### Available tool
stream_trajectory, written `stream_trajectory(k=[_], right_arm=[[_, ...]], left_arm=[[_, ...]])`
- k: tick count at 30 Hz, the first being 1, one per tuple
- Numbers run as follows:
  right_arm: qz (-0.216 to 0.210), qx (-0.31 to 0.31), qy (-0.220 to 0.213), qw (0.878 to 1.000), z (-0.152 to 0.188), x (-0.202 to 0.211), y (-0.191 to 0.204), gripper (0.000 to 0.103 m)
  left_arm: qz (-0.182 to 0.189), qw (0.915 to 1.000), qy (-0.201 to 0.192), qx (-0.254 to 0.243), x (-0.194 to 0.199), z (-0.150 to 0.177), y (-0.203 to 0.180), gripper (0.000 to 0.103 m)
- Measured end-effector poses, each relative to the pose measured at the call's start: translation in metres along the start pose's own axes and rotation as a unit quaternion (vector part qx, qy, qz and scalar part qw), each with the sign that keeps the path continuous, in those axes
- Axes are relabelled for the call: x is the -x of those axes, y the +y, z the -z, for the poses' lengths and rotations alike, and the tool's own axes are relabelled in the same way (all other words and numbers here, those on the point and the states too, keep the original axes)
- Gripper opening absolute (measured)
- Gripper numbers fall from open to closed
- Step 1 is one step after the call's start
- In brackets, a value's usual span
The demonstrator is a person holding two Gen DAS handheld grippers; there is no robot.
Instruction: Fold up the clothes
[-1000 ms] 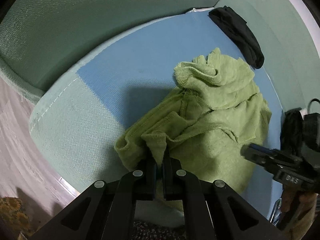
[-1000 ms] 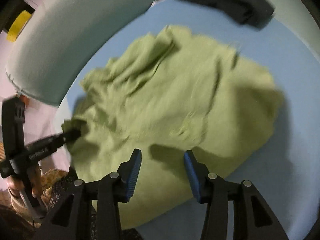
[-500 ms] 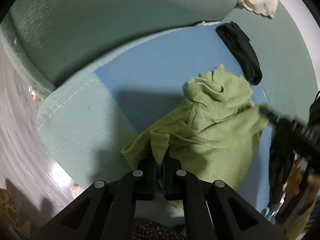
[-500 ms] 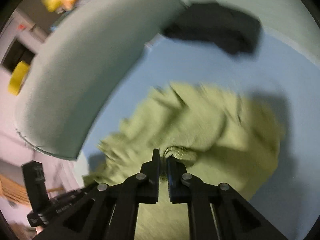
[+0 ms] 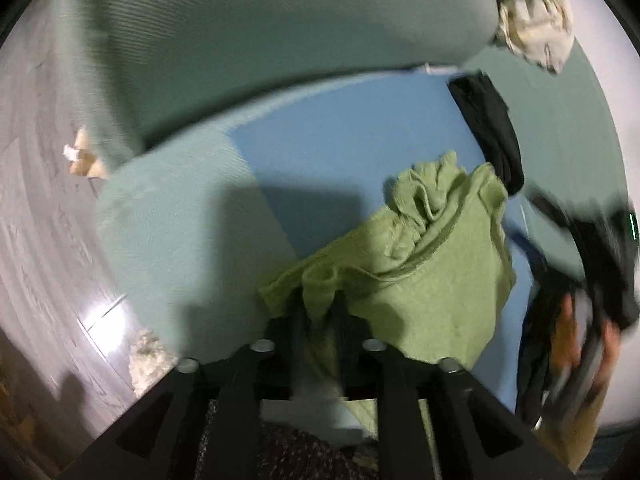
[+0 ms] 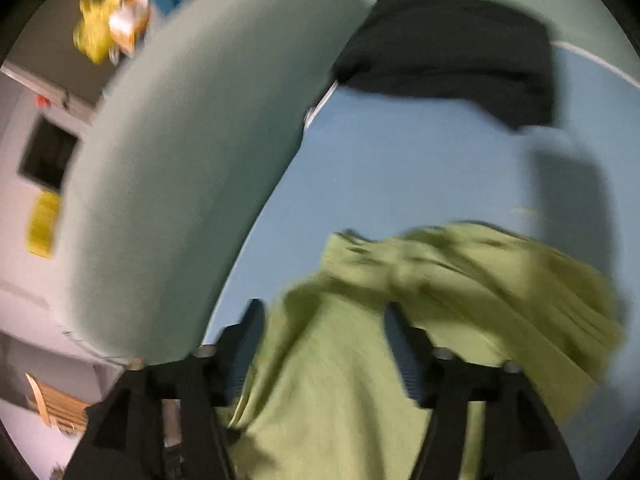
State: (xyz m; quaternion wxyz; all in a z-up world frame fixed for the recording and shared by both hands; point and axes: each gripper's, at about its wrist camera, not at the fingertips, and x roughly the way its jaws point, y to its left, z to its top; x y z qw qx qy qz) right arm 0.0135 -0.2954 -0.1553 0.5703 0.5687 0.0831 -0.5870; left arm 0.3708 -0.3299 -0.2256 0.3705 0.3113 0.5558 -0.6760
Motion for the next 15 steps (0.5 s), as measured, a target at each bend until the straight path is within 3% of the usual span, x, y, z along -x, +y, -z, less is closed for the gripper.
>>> stream_trajectory(k=[1,2,3,6,9,12,15], right_arm=[[0.005,-0.001,-0.015,1.000,0.011,0.019,-0.008,0.073],[0.020,-0.007,-0.022,1.000,0.026,0.035,-0.016,0.076],[0.032,-0.014,-0.025,0.999,0.042,0.050,-0.025,0.076],[0.003,-0.079,0.039,0.996,0.113,0.054,-0.058,0.076],[-0.080,-0.180,0.104,0.975,0.182,0.031,-0.079,0.069],[-0.142,-0.241,0.120,0.952,0.213,0.009,-0.085,0.068],[-0.149,-0.258,0.139,0.944,0.219,-0.014,-0.079,0.068]], left_arm=[[0.002,0.9999,-0.005,0.008,0.004,0.000,0.002,0.036],[0.004,0.9998,-0.010,0.017,0.007,-0.001,0.004,0.052],[0.006,0.9995,-0.015,0.025,0.011,-0.001,0.006,0.060],[0.020,0.9990,-0.013,0.039,0.012,0.001,0.014,0.061],[0.021,0.9991,-0.011,0.036,0.010,0.005,0.012,0.061],[0.037,0.9986,0.000,0.039,-0.007,-0.002,-0.004,0.061],[0.019,0.9994,-0.010,0.026,-0.007,0.001,-0.006,0.059]])
